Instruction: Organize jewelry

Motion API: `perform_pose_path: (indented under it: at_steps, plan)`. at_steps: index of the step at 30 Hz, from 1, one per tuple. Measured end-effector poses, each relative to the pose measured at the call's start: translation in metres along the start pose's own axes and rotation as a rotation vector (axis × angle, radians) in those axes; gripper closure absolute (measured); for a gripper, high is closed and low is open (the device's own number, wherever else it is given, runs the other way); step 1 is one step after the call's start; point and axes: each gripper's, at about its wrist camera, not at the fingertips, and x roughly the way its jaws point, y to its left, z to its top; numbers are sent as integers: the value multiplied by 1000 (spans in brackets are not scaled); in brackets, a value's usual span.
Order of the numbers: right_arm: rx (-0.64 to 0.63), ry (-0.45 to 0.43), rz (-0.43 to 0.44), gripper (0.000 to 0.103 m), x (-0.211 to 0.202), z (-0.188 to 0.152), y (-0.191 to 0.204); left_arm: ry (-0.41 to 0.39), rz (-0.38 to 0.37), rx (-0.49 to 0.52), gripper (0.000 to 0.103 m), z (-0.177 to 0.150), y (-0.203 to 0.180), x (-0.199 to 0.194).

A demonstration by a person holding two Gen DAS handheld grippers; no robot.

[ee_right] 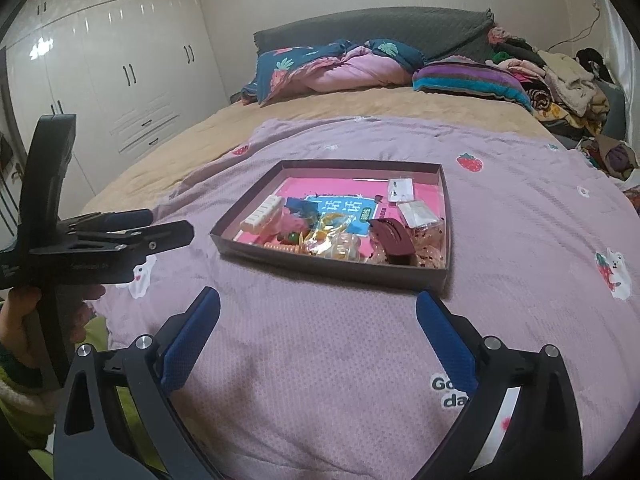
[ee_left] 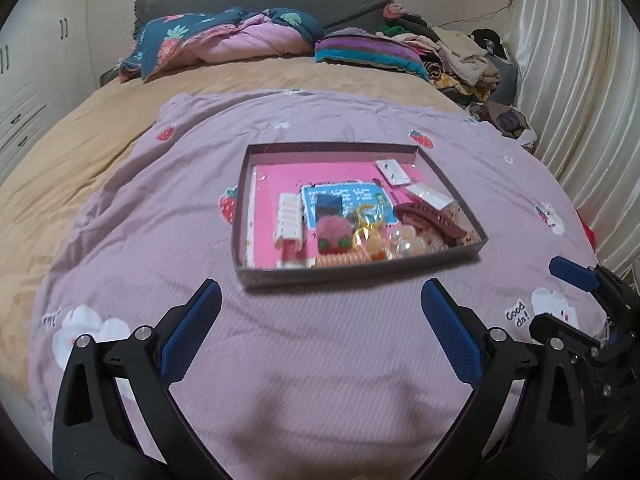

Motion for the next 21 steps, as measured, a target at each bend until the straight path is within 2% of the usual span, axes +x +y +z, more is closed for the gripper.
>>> perform_pose_path:
  at_steps: [11, 21]
  plan:
    - [30, 22, -19, 5, 3, -26, 2, 6, 27, -4, 10, -36, 5, -6]
    - [17, 24, -29, 5, 3, -34, 7, 2, 26, -14, 10, -45, 4, -7]
